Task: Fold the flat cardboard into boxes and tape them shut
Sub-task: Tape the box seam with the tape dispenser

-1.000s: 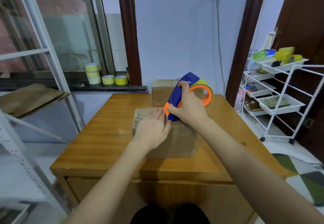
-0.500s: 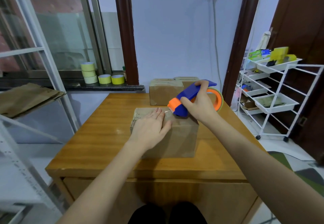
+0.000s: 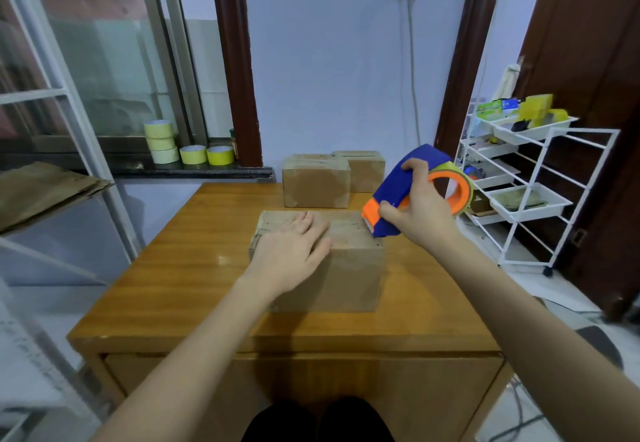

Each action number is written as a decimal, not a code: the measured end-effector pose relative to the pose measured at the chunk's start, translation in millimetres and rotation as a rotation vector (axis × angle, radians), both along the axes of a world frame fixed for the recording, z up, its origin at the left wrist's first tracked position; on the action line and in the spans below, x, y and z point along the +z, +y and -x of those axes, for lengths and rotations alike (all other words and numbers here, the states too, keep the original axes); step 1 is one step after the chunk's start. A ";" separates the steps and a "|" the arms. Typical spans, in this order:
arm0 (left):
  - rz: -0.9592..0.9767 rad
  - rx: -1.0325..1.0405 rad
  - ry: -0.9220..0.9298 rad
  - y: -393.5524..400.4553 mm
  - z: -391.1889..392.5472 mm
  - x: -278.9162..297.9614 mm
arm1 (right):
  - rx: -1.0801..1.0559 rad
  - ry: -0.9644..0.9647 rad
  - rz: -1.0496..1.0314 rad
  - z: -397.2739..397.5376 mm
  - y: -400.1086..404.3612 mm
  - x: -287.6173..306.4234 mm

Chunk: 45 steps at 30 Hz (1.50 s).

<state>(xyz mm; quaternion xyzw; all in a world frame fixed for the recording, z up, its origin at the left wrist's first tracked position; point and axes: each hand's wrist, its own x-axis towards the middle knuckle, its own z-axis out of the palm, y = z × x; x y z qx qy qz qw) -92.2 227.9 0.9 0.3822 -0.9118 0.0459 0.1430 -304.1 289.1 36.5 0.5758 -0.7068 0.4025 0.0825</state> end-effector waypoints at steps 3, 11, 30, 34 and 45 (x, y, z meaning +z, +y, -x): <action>-0.039 0.035 -0.005 -1.0 5.0 4.1 | -0.043 0.237 -0.103 -9.3 -5.0 10.8; 0.002 -0.089 0.032 13.8 52.0 1.4 | 0.000 0.329 -0.064 -13.3 -7.0 9.9; 0.035 -0.052 -0.002 12.8 54.6 -2.3 | 0.004 -0.795 0.441 28.6 5.8 -40.2; 0.036 -0.063 -0.010 11.7 54.5 -1.2 | 0.049 -0.654 0.364 42.7 16.2 -39.9; 0.033 -0.057 -0.011 12.2 56.0 -1.6 | 0.017 -0.521 0.100 35.8 11.9 -54.7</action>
